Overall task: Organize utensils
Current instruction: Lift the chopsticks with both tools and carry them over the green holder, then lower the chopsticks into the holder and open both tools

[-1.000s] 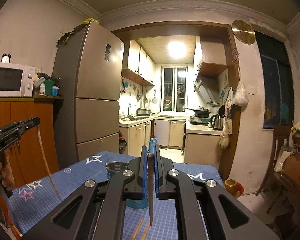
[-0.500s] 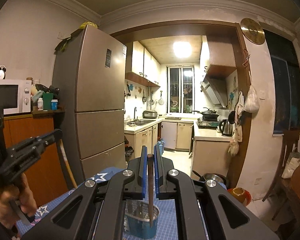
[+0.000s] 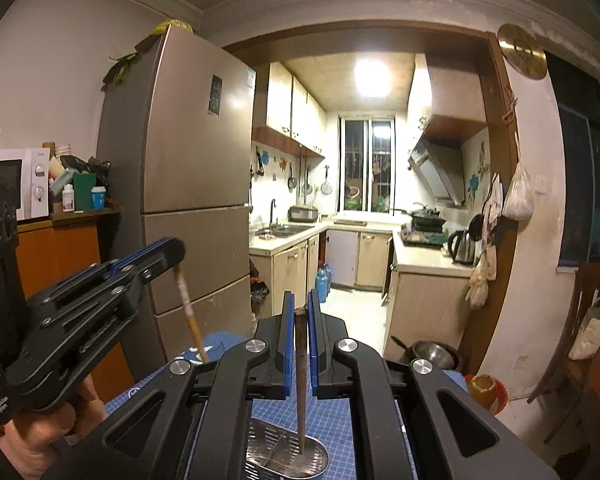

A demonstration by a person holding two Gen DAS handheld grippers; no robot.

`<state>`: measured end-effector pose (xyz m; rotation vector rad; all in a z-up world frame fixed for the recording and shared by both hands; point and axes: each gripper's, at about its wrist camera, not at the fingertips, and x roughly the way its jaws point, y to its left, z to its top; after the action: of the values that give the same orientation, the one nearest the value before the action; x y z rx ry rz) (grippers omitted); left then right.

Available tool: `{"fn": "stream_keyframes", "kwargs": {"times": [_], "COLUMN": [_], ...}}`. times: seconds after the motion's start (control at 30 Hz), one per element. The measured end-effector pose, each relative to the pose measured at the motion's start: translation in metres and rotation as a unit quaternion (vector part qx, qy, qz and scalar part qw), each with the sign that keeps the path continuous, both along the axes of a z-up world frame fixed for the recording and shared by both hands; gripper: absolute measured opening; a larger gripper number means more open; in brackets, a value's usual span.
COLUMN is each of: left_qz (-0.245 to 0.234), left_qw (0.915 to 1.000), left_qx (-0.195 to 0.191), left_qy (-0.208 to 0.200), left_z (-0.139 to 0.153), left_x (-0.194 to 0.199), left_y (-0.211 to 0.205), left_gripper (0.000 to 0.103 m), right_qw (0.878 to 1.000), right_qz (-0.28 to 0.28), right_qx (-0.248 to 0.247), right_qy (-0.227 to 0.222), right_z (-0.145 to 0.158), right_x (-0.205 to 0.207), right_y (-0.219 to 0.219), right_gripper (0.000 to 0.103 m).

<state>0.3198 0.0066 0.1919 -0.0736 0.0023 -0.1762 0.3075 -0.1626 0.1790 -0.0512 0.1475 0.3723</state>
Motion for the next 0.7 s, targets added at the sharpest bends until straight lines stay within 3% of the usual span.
{"fn": "stream_keyframes", "kwargs": {"times": [0.33, 0.7], "left_qz": [0.005, 0.013], "left_qw": [0.9991, 0.9982], "left_qx": [0.004, 0.002], "left_qy": [0.042, 0.059], "left_z": [-0.039, -0.050], "left_x": [0.032, 0.043], "left_y": [0.000, 0.001], "left_gripper": [0.005, 0.006], "right_qw": [0.999, 0.999], "right_qz": [0.000, 0.001], "right_qx": [-0.001, -0.004], "right_qy": [0.035, 0.049], "right_z": [-0.040, -0.059], "right_x": [0.028, 0.040], "right_y": [0.012, 0.016], "right_gripper": [0.007, 0.008]}}
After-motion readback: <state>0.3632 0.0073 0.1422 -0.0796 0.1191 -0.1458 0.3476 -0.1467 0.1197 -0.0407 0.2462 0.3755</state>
